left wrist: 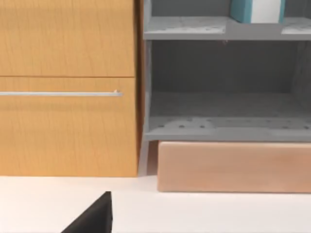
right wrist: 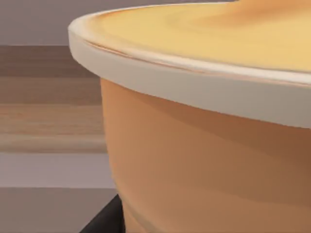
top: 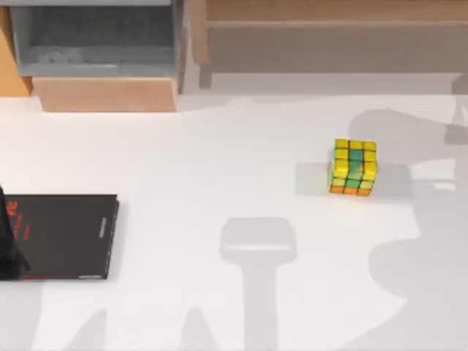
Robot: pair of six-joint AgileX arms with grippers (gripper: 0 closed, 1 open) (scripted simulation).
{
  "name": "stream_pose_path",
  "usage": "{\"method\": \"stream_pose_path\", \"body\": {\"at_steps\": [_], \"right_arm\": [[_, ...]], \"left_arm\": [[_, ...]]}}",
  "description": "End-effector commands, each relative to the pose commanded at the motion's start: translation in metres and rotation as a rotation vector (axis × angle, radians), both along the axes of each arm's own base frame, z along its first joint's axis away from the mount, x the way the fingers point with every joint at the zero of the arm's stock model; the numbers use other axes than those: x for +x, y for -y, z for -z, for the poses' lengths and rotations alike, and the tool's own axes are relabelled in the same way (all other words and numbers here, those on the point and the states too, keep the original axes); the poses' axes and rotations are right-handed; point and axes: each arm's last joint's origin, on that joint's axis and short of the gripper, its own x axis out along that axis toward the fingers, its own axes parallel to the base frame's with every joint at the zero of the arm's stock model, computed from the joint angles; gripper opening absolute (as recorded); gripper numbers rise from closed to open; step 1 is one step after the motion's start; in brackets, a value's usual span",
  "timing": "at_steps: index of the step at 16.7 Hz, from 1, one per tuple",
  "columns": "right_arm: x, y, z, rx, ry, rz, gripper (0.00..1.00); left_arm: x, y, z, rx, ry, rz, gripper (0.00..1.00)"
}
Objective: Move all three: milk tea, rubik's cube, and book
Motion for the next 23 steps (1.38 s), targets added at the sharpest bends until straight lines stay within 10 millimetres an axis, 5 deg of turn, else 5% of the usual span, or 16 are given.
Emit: {"method": "stream_pose_path", "body": {"at_steps": [21,23], "right_arm": [[-0.013,0.012,0.046,0.000,-0.011,0.003,0.00],[-0.013,0.012,0.046,0.000,-0.011,0.003,0.15]], "left_arm": [[0.000,0.000,0.000,0.000,0.000,0.000,1.00],[0.000,0.000,0.000,0.000,0.000,0.000,1.00]]}}
